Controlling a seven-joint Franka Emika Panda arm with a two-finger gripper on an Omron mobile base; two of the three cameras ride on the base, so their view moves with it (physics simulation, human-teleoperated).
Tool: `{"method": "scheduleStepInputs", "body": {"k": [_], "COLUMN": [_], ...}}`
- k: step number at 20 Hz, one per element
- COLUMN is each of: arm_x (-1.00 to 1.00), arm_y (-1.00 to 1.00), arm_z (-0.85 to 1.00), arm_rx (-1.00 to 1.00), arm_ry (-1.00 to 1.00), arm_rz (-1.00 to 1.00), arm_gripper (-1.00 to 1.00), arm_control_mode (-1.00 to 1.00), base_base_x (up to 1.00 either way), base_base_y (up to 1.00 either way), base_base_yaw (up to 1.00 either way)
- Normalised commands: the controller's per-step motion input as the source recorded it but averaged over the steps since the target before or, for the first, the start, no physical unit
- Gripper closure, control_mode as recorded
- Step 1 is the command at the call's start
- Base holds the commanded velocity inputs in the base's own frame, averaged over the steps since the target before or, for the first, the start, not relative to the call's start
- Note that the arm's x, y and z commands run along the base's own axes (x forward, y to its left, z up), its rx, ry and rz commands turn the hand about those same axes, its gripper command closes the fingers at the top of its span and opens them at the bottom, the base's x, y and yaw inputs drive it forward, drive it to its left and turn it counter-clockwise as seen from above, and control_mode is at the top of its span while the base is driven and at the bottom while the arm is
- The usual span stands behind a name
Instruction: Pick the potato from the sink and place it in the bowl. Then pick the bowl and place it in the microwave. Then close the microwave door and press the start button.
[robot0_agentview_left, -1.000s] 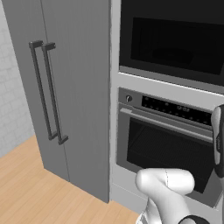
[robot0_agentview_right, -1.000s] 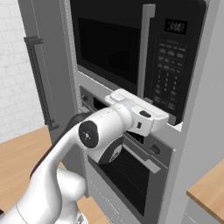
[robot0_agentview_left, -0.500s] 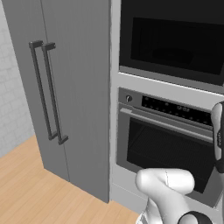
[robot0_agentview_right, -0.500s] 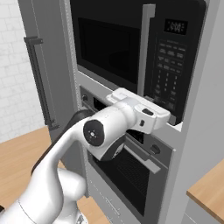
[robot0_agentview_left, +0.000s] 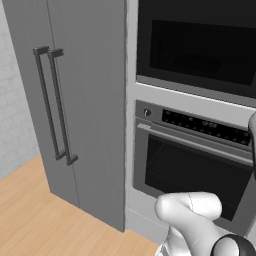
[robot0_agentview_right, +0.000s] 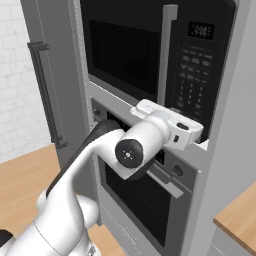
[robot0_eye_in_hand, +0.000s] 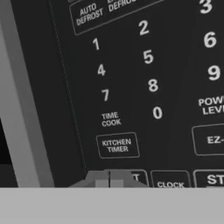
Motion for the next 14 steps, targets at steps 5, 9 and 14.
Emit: {"method": "scheduleStepInputs", "body": {"k": [5, 9, 14], "arm_x": [0.13, 0.09, -0.33], "arm_y": [-0.55, -0.05, 0.57], "arm_z": [-0.04, -0.08, 0.0], "arm_rx": [0.07, -0.02, -0.02], "arm_ry": [0.0, 0.0, -0.01], "arm_rz": [0.1, 0.02, -0.01], "arm_gripper": [1.0, 1.0, 1.0], "arm_control_mode": [-1.0, -1.0, -1.0], "base_base_x": [0.0, 0.0, 0.0], "base_base_y": [0.0, 0.0, 0.0], "base_base_yaw": [0.0, 0.0, 0.0]}}
